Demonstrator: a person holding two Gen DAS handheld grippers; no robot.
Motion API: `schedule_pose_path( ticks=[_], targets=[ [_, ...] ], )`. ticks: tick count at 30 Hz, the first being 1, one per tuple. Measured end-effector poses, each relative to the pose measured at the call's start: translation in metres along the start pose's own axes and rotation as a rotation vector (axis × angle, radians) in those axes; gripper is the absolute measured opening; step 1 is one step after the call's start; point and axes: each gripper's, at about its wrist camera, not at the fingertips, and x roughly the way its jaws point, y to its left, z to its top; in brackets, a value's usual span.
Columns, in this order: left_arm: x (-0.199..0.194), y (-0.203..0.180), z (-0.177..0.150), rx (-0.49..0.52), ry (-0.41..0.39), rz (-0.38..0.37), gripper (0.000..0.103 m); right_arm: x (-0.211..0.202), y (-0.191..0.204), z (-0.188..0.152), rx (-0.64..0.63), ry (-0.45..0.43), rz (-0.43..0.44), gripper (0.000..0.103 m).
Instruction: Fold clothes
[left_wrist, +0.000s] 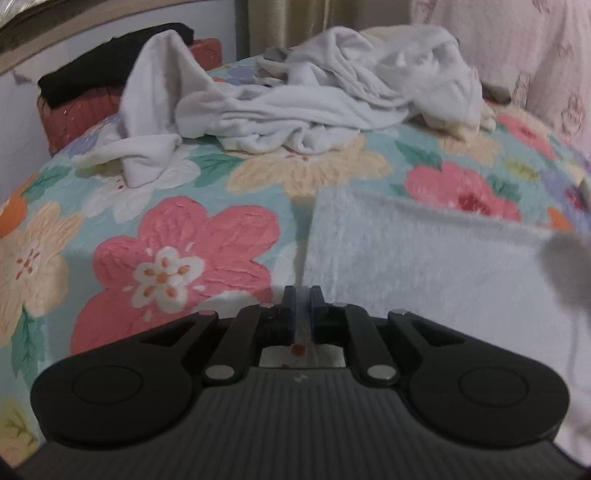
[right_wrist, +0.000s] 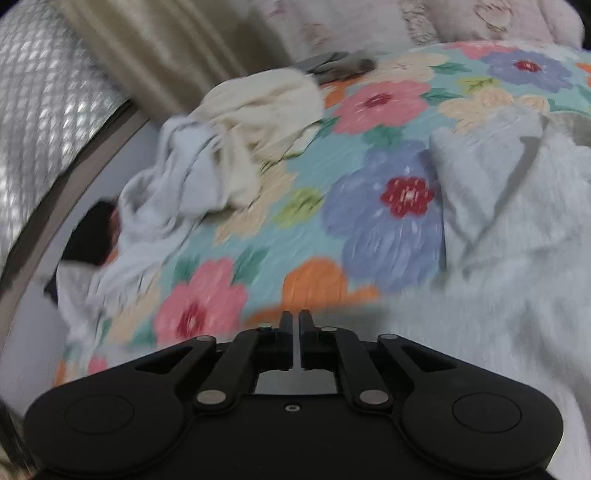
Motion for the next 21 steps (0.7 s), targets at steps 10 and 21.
schedule_pose_path(
  ticks=[10,21],
  targets=[
    [-0.058,-0.001,-0.049,-0.083,0.144,-0.140,0.038,-0.076,0.014,-0.111,-0.164,-0.006,-0.041,0.015],
    [-0.061,0.005,-0.095,-0.211,0.168,-0.052,0.062,-0.127,-0.006,-0.179,-0.117,-0.030,-0.135,0.032]
  ],
)
